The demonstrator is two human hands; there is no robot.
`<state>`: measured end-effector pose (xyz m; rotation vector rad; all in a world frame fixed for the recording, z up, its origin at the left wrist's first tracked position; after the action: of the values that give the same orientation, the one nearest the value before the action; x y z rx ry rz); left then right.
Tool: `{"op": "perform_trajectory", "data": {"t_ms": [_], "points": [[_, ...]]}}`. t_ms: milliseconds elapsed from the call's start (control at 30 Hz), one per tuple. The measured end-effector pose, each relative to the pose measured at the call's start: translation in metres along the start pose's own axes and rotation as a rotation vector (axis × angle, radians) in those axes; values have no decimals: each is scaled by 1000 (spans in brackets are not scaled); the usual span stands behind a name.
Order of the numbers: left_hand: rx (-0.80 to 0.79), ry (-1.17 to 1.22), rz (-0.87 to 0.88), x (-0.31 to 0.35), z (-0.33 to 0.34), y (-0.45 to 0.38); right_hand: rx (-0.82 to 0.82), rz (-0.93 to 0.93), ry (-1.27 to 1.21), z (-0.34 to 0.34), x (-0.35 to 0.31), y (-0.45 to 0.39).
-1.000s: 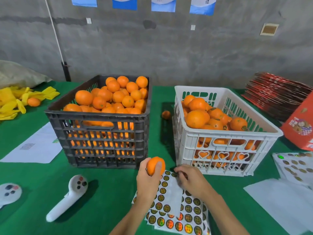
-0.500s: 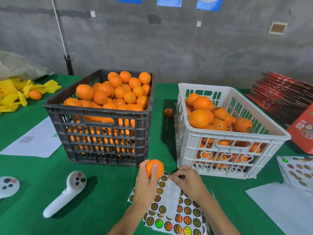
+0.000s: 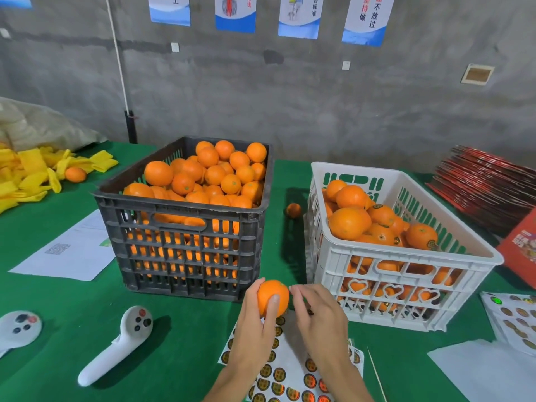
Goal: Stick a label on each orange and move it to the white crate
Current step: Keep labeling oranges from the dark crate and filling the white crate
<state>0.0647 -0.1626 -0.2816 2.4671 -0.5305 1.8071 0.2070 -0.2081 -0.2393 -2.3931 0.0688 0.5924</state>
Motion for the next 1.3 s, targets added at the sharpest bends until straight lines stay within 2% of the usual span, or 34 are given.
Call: {"op": "perform_trajectory", "data": {"t_ms": [133, 267, 367, 467, 567, 633, 700, 767, 867, 967, 1067, 1167, 1300], "points": [[53, 100, 58, 30, -4, -7, 68, -179, -53, -16, -22, -16], [112, 188, 90, 76, -9, -22, -38, -175, -137, -39, -33, -35], [135, 304, 156, 115, -12, -29, -76, -222, -44, -60, -34, -45], [87, 318, 192, 144, -2, -33, 19, -225, 81, -84, -32, -53], [-51, 276, 224, 168, 10, -40, 174, -190, 110, -103, -21, -61], [-126, 196, 295, 183, 10, -48, 191, -138, 80, -114, -9, -68], [-129, 62, 383, 193, 2, -58, 212, -52, 114, -125, 5, -76], [-60, -93, 441, 196, -13, -68, 242, 15, 199, -134, 17, -82], [35, -277, 465, 186, -42, -79, 285, 7, 320, -140, 34, -87], [138, -389, 470, 173, -73, -85, 277, -20, 325, -138, 39, -91], [246, -603, 482, 164, -103, -90, 267, -102, 302, -129, 26, -95], [235, -855, 279, 160, -147, -106, 275, -223, 270, -113, 7, -96], [-142, -940, -337, 163, -202, -143, 238, -330, 256, -86, -18, -92]]}}
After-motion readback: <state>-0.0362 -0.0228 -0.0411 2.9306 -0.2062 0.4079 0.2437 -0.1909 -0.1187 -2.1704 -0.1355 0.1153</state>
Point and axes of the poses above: each hand's wrist, its own y-axis away from the middle knuckle, its own z-axis out of the palm, x = y × z, the point moved 2 cm from there along -y, towards the middle knuckle, and after that the axes turned 8 degrees about -x, right-handed, at the moved point
